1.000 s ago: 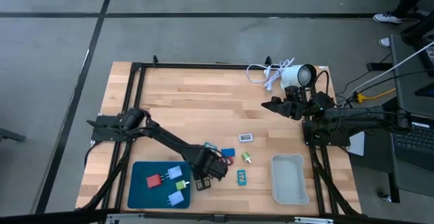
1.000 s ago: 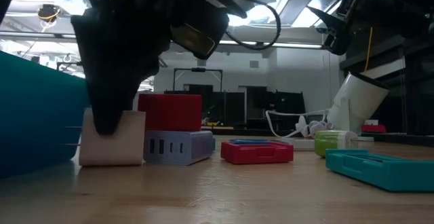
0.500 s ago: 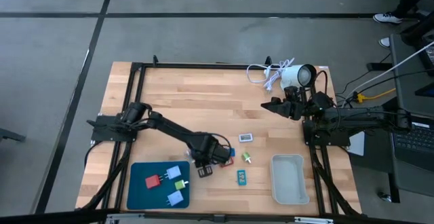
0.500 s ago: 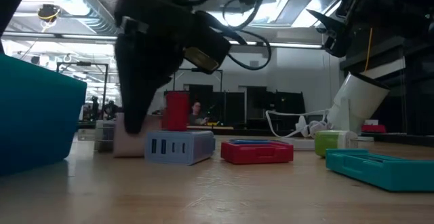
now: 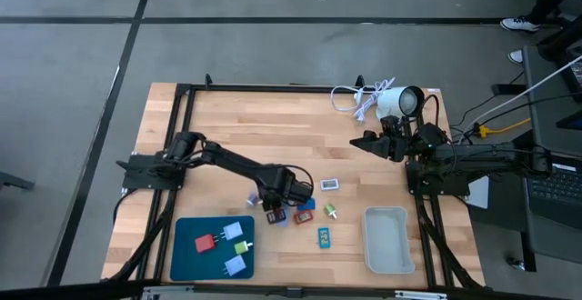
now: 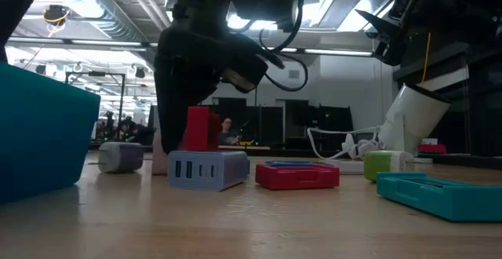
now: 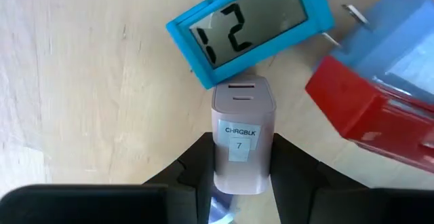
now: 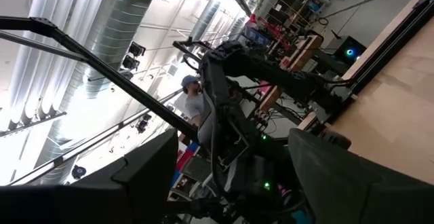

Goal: Pick & Place Office items
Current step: Put the pink charger adapter into the blue bin, then put the violet charger adapter into the blue bin

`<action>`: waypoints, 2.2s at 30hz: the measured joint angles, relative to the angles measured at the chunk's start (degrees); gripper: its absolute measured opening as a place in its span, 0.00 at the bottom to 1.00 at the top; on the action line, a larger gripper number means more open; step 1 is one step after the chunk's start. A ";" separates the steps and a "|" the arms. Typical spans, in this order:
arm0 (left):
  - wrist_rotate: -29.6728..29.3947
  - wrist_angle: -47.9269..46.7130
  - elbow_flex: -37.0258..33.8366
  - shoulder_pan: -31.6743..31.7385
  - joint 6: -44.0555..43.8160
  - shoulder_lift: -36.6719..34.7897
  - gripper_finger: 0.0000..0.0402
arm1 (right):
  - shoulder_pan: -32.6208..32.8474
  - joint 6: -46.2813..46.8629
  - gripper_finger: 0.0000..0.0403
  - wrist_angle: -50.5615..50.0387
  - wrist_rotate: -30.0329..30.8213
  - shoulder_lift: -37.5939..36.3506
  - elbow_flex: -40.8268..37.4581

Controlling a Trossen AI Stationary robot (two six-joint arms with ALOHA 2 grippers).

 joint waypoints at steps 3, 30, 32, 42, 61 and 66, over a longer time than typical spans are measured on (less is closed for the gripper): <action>-0.17 0.63 -0.15 0.82 -2.42 -1.16 0.26 | 0.00 -0.52 0.70 0.00 -0.01 0.00 0.00; -8.68 -5.25 1.03 -25.81 -43.95 -29.33 0.26 | 0.00 -2.24 0.70 -0.03 1.42 0.01 0.01; -9.62 -4.19 -1.08 -29.10 -50.16 -28.33 0.26 | 0.00 -2.58 0.70 -0.04 1.67 0.01 0.00; -6.85 11.18 -15.78 -37.42 -72.42 -24.92 0.26 | 0.00 -1.02 0.70 -0.84 3.41 0.00 0.00; -14.72 9.50 -17.80 -35.06 -78.05 -25.56 0.68 | -0.02 -0.10 0.70 -1.16 4.72 0.01 0.00; -21.56 6.58 -16.43 -27.25 -71.43 -27.23 0.67 | -0.02 -0.33 0.70 -1.17 5.47 0.00 0.00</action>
